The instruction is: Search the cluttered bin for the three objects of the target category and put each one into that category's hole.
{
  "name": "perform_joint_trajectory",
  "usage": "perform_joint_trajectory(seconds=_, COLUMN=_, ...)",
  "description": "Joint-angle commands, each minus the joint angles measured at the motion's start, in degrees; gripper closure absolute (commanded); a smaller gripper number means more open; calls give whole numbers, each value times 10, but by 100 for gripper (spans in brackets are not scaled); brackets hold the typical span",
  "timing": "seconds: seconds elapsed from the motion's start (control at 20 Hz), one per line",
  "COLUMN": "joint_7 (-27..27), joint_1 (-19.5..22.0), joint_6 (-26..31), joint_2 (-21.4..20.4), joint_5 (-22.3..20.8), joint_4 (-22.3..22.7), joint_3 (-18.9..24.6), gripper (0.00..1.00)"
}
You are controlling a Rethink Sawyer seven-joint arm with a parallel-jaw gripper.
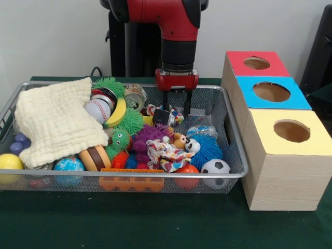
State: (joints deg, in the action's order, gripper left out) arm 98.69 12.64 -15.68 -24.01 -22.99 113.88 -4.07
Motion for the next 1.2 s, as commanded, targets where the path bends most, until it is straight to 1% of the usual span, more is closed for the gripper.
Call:
perform_joint_trajectory(seconds=0.05, joint_7=73, joint_1=40, joint_6=71, joint_2=44, joint_5=-2, joint_4=3, joint_3=33, gripper=0)
perform_joint_trajectory(seconds=0.1, joint_7=70, joint_1=43, joint_6=81, joint_2=29, joint_5=-2, joint_4=9, joint_3=38, gripper=0)
perform_joint_trajectory(seconds=0.15, joint_7=68, joint_1=48, joint_6=103, joint_2=0, joint_5=1, joint_4=22, joint_3=47, gripper=0)
perform_joint_trajectory(seconds=0.2, joint_7=64, joint_1=51, joint_6=115, joint_2=-18, joint_5=2, joint_4=28, joint_3=52, gripper=0)
perform_joint_trajectory(seconds=0.25, joint_7=61, joint_1=57, joint_6=134, joint_2=-49, joint_5=5, joint_4=42, joint_3=62, gripper=0)
perform_joint_trajectory(seconds=0.45, joint_7=53, joint_1=73, joint_6=196, joint_2=-125, joint_5=25, joint_4=68, joint_3=95, gripper=0)
perform_joint_trajectory(seconds=0.55, joint_7=53, joint_1=69, joint_6=217, joint_2=-148, joint_5=35, joint_4=71, joint_3=100, gripper=0)
perform_joint_trajectory(seconds=0.7, joint_7=56, joint_1=65, joint_6=232, joint_2=-159, joint_5=40, joint_4=64, joint_3=105, gripper=0)
perform_joint_trajectory(seconds=0.8, joint_7=61, joint_1=58, joint_6=232, joint_2=-154, joint_5=41, joint_4=54, joint_3=104, gripper=0)
perform_joint_trajectory(seconds=0.9, joint_7=69, joint_1=57, joint_6=220, joint_2=-136, joint_5=40, joint_4=45, joint_3=107, gripper=0)
perform_joint_trajectory(seconds=1.05, joint_7=89, joint_1=41, joint_6=187, joint_2=-114, joint_5=42, joint_4=41, joint_3=94, gripper=0)
perform_joint_trajectory(seconds=1.2, joint_7=94, joint_1=31, joint_6=177, joint_2=-106, joint_5=46, joint_4=38, joint_3=87, gripper=0)
